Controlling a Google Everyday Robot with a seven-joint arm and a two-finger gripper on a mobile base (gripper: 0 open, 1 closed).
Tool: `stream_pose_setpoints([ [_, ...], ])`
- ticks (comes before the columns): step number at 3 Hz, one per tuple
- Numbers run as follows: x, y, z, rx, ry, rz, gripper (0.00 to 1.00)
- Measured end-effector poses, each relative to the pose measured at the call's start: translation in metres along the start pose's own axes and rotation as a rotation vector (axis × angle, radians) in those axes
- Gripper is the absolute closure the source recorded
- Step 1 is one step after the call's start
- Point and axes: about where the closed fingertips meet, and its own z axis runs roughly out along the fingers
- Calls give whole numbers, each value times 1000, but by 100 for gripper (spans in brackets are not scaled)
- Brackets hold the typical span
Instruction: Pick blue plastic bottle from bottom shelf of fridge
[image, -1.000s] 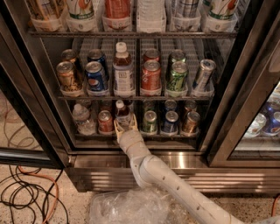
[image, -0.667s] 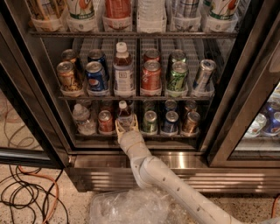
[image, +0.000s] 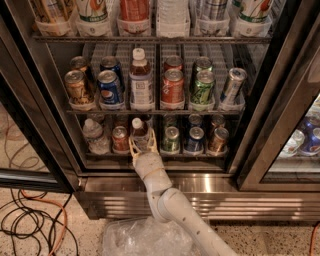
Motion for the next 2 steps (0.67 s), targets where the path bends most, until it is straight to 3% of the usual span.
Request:
stream_pose_setpoints([
  [1, -4, 0, -2, 13, -33, -53, 100],
  [2, -8, -4, 1, -7, -15, -13, 100],
])
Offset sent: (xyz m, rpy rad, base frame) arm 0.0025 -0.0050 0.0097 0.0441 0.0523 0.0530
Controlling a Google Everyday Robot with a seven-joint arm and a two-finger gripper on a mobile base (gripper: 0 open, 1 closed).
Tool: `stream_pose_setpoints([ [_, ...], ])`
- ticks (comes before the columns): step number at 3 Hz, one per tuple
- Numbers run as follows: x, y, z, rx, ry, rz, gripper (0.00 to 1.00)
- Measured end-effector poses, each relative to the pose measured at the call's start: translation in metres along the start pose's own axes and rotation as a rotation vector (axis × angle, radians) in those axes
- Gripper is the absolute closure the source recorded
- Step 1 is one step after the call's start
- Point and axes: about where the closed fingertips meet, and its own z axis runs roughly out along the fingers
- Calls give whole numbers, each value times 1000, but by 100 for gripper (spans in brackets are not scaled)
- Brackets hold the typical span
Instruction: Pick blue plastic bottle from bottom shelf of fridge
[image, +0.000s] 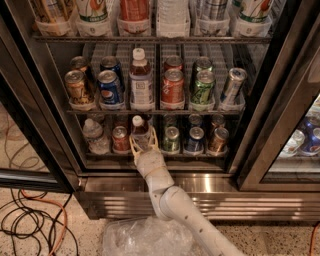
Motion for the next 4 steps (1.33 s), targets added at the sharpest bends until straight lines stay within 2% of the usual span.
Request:
stream_pose_setpoints([
  [1, 22, -29, -1, -52, 80, 51, 100],
  [2, 50, -62, -7, -97, 208, 79, 100],
  [3, 58, -79, -7, -104, 265, 101, 100],
  [4, 50, -89, -3, -90, 272, 100, 100],
])
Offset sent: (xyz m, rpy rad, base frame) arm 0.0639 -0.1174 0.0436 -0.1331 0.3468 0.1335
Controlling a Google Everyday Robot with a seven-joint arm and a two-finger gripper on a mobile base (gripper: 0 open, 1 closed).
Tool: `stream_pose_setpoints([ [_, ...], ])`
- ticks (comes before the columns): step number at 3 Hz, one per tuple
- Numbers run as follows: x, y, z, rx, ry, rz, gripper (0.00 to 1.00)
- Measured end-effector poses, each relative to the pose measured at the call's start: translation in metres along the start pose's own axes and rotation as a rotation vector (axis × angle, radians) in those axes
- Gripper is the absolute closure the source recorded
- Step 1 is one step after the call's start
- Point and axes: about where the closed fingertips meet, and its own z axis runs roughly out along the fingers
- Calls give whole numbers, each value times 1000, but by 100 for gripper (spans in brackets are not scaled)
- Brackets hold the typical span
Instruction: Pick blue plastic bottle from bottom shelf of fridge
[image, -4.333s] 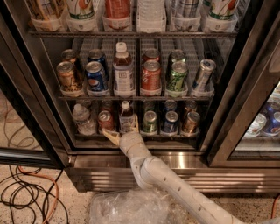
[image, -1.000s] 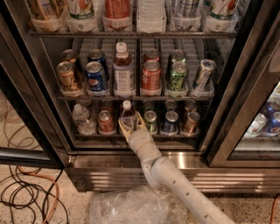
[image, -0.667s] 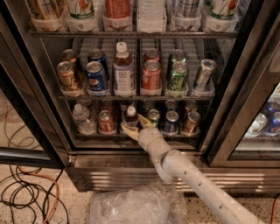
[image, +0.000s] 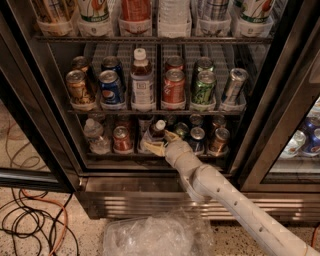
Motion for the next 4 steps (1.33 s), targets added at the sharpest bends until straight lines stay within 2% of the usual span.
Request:
stream_pose_setpoints([
  [1, -2, 2, 1, -5, -7, -1, 100],
  [3, -24, -8, -5, 53, -84, -28, 100],
  [4, -29, -21, -29, 142, -120, -62, 100],
])
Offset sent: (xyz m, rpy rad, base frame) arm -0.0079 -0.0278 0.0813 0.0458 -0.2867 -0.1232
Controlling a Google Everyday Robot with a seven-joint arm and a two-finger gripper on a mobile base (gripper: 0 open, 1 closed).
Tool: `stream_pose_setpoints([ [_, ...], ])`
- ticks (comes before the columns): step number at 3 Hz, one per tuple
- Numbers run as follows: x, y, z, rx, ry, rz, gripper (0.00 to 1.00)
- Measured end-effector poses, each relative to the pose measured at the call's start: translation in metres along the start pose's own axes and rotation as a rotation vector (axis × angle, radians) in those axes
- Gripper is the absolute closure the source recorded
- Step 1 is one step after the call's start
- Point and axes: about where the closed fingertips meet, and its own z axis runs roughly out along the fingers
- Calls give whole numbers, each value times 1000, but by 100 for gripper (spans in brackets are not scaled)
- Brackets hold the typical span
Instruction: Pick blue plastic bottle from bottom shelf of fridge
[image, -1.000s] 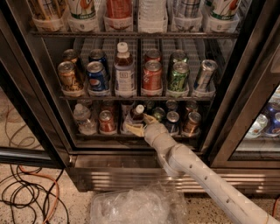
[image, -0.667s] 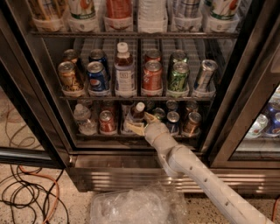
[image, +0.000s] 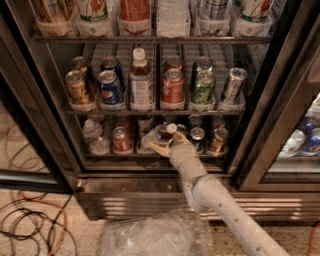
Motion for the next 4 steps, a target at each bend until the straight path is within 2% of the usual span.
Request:
stream_pose_setpoints([
  [1, 0, 0, 0, 0, 0, 0, 100],
  [2, -18, -12, -5, 76, -59, -17, 100],
  [3, -34, -20, -6, 119, -110, -55, 100],
  [4, -34, -20, -6, 119, -110, -55, 100],
])
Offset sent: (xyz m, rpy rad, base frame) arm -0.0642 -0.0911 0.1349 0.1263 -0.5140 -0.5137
